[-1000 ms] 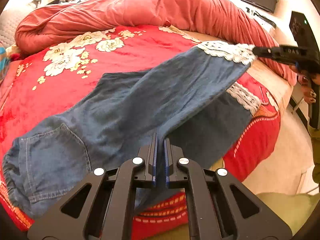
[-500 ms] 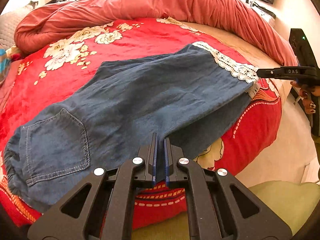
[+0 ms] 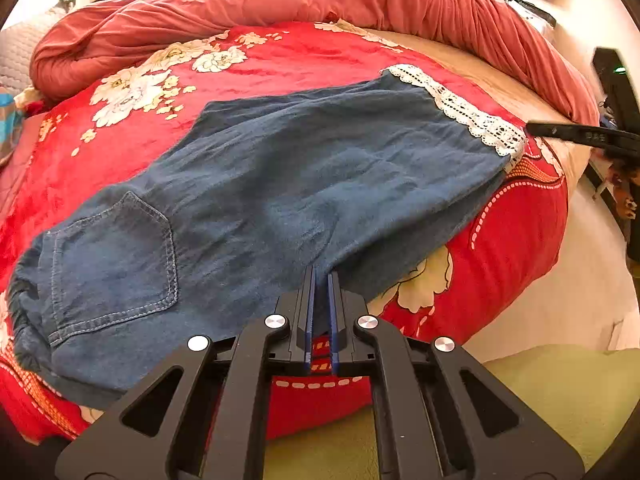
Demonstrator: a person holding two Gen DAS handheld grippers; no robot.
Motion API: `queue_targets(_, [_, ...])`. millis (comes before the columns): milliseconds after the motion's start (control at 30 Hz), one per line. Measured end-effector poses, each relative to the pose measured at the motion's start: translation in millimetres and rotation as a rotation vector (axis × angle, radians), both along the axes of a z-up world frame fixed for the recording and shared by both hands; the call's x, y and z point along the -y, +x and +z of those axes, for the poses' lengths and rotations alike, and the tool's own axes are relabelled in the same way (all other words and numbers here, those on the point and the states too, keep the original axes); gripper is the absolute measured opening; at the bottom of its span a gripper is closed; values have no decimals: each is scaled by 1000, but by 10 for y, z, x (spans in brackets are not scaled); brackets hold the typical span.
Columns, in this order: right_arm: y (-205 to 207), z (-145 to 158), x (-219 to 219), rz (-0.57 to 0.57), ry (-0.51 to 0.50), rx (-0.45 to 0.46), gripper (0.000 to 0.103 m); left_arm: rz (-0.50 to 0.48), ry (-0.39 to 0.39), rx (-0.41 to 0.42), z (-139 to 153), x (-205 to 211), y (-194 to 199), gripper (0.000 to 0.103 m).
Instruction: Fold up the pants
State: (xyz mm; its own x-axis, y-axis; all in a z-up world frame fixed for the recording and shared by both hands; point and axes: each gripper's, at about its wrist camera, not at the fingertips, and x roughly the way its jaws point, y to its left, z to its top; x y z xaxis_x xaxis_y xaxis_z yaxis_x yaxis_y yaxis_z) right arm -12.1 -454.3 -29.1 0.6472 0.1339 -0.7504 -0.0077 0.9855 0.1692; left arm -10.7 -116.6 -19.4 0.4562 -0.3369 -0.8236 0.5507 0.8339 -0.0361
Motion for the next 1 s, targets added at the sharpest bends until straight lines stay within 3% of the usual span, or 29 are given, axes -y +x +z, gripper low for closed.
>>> queue_targets(167, [-134, 123, -666, 301, -244, 133, 15, 4, 0, 3, -3, 3, -5, 1])
queue_targets(333, [-123, -13, -1222, 542, -280, 153, 16, 27, -3, 18, 26, -38, -18, 1])
queue_targets(400, [-146, -46, -1411, 613, -300, 169, 22, 32, -6, 19, 33, -47, -18, 1])
queue_targets(467, [-122, -108, -1576, 657, -343, 175, 31, 33, -7, 21, 39, -54, -19, 1])
queue_targets(633, [-31, -261, -1766, 691, -436, 159, 31, 31, -7, 23, 51, -66, -36, 1])
queue_targets(700, [23, -322, -1797, 694, -465, 152, 26, 32, -8, 21, 50, -68, -34, 1])
queue_targets(733, [39, -338, -1805, 696, -463, 144, 6, 33, -9, 20, 51, -74, -32, 1])
queue_targets(767, [46, -343, -1795, 704, -439, 132, 3, 35, -11, 19, 52, -77, -34, 1])
queue_targets(833, [47, -292, -1733, 718, -360, 112, 3, 38, -14, 13, 61, -92, -40, 1])
queue_targets(1000, [-90, -267, -1673, 772, -352, 101, 2, 13, -26, -7, 65, -97, -89, 3])
